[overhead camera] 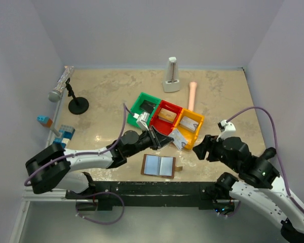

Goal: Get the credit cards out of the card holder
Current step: Place the credit card in the storage box.

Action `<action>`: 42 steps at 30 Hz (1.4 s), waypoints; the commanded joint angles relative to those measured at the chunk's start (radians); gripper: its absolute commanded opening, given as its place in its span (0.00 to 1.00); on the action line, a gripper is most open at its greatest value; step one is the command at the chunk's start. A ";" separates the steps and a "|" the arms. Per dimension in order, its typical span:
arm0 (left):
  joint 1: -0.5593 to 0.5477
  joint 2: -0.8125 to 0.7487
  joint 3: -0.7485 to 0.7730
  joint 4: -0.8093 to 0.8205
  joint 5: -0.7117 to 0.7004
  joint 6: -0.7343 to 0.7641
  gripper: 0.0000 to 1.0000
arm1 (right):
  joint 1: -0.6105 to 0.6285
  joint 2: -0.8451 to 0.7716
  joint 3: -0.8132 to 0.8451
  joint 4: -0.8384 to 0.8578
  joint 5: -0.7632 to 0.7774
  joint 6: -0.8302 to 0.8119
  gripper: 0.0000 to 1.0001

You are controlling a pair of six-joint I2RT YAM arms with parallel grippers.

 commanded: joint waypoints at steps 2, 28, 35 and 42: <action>-0.008 0.164 0.169 0.005 -0.135 -0.091 0.00 | -0.002 -0.029 0.008 -0.112 0.191 0.117 0.66; -0.008 0.551 0.600 -0.328 -0.435 -0.203 0.00 | -0.002 -0.228 -0.046 -0.213 0.196 0.137 0.66; -0.012 0.618 0.691 -0.398 -0.449 -0.185 0.00 | -0.002 -0.251 -0.052 -0.206 0.193 0.132 0.66; -0.019 0.666 0.754 -0.423 -0.491 -0.125 0.00 | -0.002 -0.276 -0.055 -0.204 0.180 0.131 0.66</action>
